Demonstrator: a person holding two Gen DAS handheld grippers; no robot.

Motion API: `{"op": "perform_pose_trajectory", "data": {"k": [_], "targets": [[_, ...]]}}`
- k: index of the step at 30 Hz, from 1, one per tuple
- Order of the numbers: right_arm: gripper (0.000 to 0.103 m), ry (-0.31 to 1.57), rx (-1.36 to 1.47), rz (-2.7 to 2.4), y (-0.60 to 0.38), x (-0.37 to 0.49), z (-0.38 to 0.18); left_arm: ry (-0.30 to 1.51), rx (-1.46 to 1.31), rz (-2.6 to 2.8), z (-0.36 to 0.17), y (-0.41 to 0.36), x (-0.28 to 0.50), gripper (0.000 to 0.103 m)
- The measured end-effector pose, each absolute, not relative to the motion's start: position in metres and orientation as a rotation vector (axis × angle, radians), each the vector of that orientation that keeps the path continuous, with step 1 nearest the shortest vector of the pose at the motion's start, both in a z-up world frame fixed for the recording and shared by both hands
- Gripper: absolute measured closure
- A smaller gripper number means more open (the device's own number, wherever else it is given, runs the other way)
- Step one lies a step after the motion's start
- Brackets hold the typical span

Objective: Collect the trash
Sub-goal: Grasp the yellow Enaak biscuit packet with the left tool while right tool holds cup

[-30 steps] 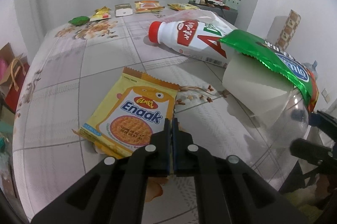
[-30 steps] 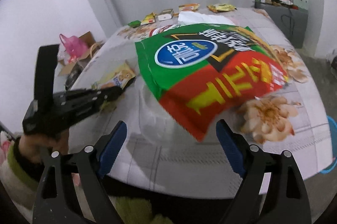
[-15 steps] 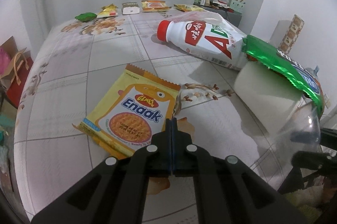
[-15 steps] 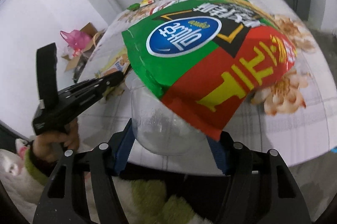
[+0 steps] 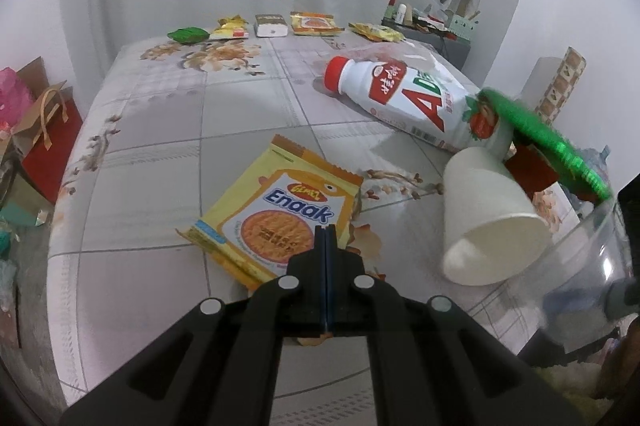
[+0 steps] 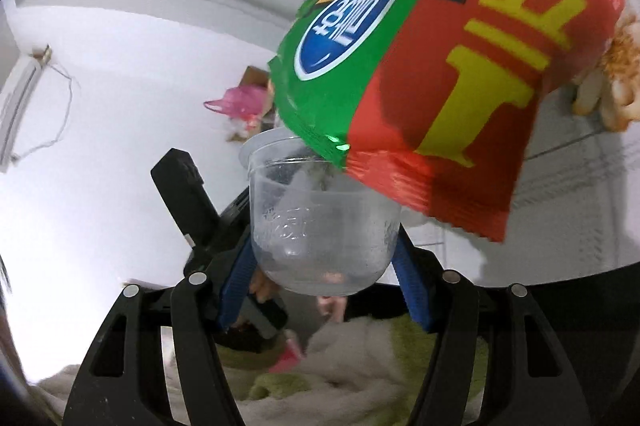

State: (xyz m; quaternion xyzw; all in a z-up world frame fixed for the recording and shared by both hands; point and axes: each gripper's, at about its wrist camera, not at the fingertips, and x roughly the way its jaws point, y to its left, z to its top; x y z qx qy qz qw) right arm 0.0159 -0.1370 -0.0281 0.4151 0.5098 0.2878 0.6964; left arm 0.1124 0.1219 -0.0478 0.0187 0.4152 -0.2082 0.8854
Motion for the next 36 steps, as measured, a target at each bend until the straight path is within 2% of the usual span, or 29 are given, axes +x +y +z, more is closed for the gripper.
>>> {"op": "perform_pose_trajectory", "data": {"k": [4,7,18,26,32,36], "targets": [[0.042,1.243,0.876,0.702,-0.116,0.009,-0.043,0.851,0.033,-0.429,-0.043,0.125,0.11,0.103],[0.042,1.24,0.843,0.732,-0.11,0.006,-0.041,0.83,0.025,-0.43,-0.035,0.126,0.106,0.103],[0.042,0.936,0.655,0.814,-0.117,-0.013,0.023,0.645,-0.033,-0.475,0.043,0.139,0.085,0.103],[0.042,0.676,0.726,0.637,-0.208,-0.044,0.053,0.573,-0.049,-0.674,0.09,0.097,0.071,0.103],[0.042,0.577,0.789,0.432,-0.269,-0.079,0.051,0.577,0.04,-0.705,0.097,0.061,0.07,0.103],[0.042,0.575,0.799,0.372,-0.277,-0.092,0.043,0.683,0.104,-0.62,0.069,0.066,0.079,0.103]]}}
